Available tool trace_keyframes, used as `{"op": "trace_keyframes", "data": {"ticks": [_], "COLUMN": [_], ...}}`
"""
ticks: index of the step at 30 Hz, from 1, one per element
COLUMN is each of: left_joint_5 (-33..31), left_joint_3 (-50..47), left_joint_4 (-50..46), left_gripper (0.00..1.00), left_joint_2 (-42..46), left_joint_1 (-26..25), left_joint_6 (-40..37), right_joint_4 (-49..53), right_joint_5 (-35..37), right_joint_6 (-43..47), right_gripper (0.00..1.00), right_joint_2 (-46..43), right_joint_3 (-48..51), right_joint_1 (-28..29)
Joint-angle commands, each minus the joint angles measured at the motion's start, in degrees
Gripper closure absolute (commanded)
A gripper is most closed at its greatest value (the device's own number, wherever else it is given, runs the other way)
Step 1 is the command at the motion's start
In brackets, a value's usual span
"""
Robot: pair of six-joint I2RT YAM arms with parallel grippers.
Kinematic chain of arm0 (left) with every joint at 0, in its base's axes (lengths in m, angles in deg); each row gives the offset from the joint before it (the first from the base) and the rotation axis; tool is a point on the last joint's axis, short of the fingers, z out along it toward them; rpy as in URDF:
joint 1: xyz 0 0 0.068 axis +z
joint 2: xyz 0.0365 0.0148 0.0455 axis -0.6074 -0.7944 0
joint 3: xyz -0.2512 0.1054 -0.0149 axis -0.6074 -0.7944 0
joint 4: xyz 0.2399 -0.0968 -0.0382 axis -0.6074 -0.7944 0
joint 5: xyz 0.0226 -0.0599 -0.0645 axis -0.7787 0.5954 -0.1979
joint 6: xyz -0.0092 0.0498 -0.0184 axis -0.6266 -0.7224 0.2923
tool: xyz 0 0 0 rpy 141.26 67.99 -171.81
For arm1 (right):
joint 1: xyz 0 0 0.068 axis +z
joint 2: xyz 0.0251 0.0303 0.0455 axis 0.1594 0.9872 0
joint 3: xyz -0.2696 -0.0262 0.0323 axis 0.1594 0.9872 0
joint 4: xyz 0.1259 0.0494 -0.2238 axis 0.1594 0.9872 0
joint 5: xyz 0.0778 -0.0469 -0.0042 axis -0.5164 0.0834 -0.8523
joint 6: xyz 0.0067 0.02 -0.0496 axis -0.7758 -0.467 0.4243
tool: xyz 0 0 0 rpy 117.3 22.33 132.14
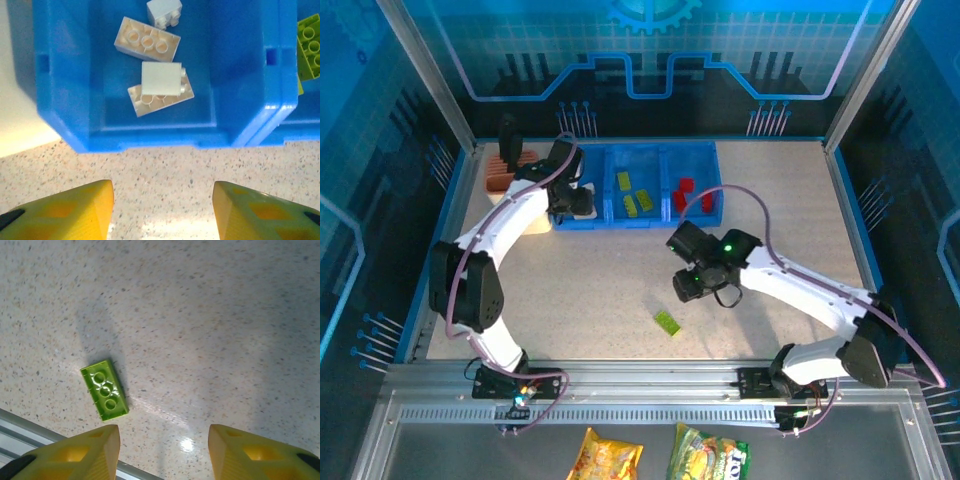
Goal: Sort the legos into containers by color
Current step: Place the lego in the container, then pick up the lego from the bottom-center of the table.
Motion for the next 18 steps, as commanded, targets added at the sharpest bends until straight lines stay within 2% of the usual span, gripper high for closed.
{"op": "trace_keyframes", "data": {"ticks": [1,10,18], "left_joint_5": [0.2,1.1,1.7], "left_joint_3": [-2.4,-7.1,-12.5], "left_joint_4": [-2.9,-3.4,0.5], "left_gripper": [0.44,0.42,0.42], "left_joint_2": [3.9,10.5,15.5], "left_joint_1": [1.1,2.7,2.8], "left_joint_6": [-2.2,-3.7,-7.3], "right_joint_4": [0.8,-3.7,-7.5], "right_joint_5": [-0.4,-0.5,-1.6], "right_joint_6": [-0.5,-0.2,0.3], "right_gripper": [0.49,0.49,0.47], "right_joint_2": [3.8,16.6,22.5], "right_joint_3": [-2.6,-5.2,-3.3], "right_joint_1": [3.7,10.0,10.5]}}
